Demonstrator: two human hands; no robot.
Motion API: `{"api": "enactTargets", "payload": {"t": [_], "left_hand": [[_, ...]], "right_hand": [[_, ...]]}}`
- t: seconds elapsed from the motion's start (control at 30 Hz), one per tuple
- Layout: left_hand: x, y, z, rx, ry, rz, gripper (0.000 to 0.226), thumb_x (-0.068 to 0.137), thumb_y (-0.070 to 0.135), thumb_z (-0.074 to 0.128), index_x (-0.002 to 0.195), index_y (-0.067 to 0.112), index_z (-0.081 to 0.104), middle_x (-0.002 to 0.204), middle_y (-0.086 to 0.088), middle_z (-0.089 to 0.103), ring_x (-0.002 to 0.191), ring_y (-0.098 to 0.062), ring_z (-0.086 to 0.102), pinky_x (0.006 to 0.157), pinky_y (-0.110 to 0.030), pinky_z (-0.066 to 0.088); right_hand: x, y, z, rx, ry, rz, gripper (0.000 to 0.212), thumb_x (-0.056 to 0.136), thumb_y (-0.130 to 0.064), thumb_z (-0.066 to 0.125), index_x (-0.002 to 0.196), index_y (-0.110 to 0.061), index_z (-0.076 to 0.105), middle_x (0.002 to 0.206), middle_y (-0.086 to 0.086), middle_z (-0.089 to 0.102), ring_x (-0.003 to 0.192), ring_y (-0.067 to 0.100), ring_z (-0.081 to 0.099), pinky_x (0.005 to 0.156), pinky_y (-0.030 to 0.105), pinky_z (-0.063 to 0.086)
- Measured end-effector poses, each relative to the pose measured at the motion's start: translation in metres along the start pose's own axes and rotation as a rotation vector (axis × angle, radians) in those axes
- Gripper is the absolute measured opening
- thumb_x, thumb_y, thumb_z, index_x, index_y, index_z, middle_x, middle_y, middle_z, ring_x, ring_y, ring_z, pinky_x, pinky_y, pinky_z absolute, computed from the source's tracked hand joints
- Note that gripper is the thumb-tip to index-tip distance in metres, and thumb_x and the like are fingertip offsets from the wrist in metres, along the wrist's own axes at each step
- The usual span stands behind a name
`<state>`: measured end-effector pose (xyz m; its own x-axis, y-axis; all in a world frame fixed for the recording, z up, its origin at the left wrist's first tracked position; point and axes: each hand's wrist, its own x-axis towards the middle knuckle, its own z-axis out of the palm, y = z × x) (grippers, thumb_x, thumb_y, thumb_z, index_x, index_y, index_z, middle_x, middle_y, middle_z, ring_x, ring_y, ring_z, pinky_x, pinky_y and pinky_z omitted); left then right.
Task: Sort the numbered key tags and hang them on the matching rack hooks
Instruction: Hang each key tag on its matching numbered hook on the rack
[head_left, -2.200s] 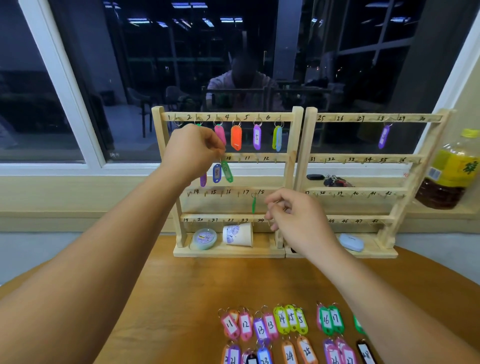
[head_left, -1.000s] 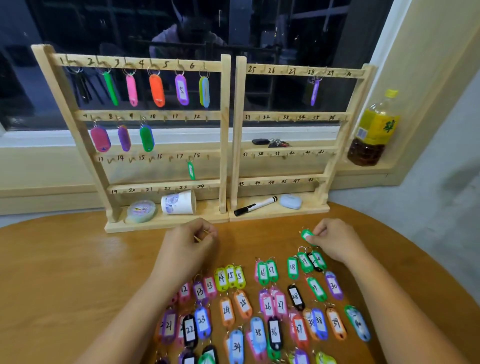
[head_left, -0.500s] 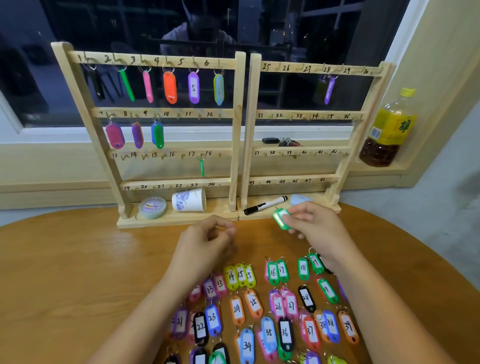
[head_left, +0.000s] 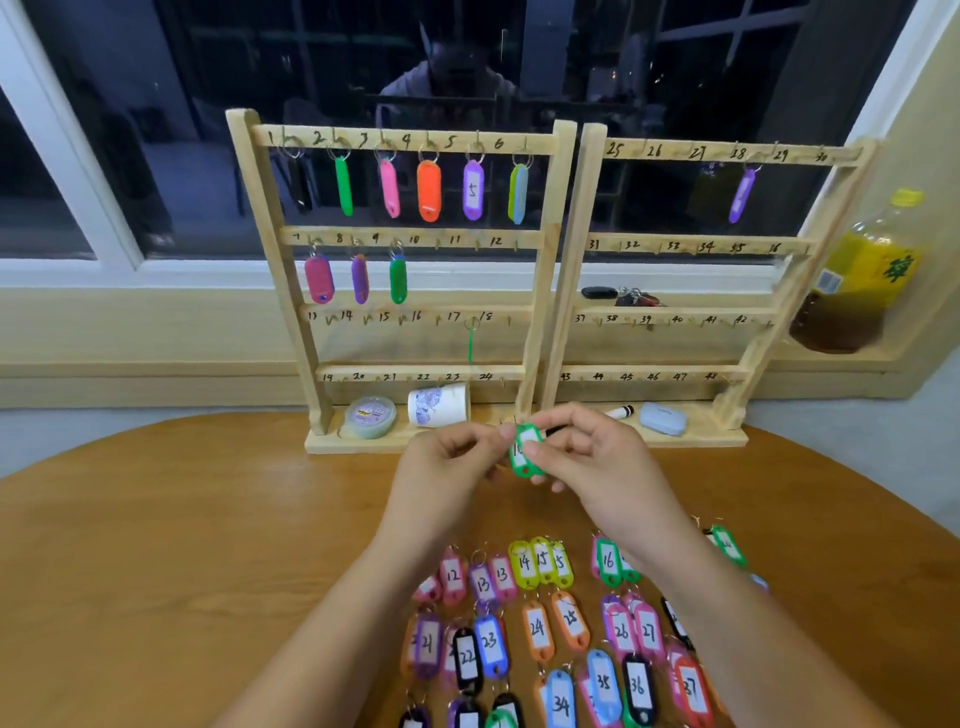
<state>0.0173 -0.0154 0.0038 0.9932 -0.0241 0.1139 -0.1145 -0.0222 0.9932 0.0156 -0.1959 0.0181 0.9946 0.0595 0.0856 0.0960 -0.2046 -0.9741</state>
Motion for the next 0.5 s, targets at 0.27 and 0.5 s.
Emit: {"api": "enactTargets", "payload": {"t": [0.27, 0.5], "left_hand": [[0.005, 0.012, -0.012, -0.118, 0.102, 0.019, 0.011, 0.093, 0.016, 0.08, 0.098, 0.006, 0.082, 0.078, -0.002, 0.077, 0.067, -0.003, 0.065, 0.06, -0.011, 0.046], [0.03, 0.045, -0.044, -0.115, 0.206, 0.157, 0.017, 0.093, 0.006, 0.078, 0.109, 0.014, 0.08, 0.089, -0.003, 0.081, 0.077, -0.006, 0.069, 0.064, -0.013, 0.049]], "right_hand": [[0.014, -0.014, 0.022, -0.139, 0.059, -0.235, 0.006, 0.098, -0.026, 0.076, 0.096, -0.031, 0.076, 0.085, -0.008, 0.078, 0.083, 0.009, 0.073, 0.074, 0.031, 0.058], [0.044, -0.047, 0.04, -0.125, 0.128, -0.36, 0.012, 0.102, -0.021, 0.072, 0.103, -0.03, 0.081, 0.095, -0.018, 0.079, 0.094, 0.0, 0.073, 0.085, 0.023, 0.056]]}}
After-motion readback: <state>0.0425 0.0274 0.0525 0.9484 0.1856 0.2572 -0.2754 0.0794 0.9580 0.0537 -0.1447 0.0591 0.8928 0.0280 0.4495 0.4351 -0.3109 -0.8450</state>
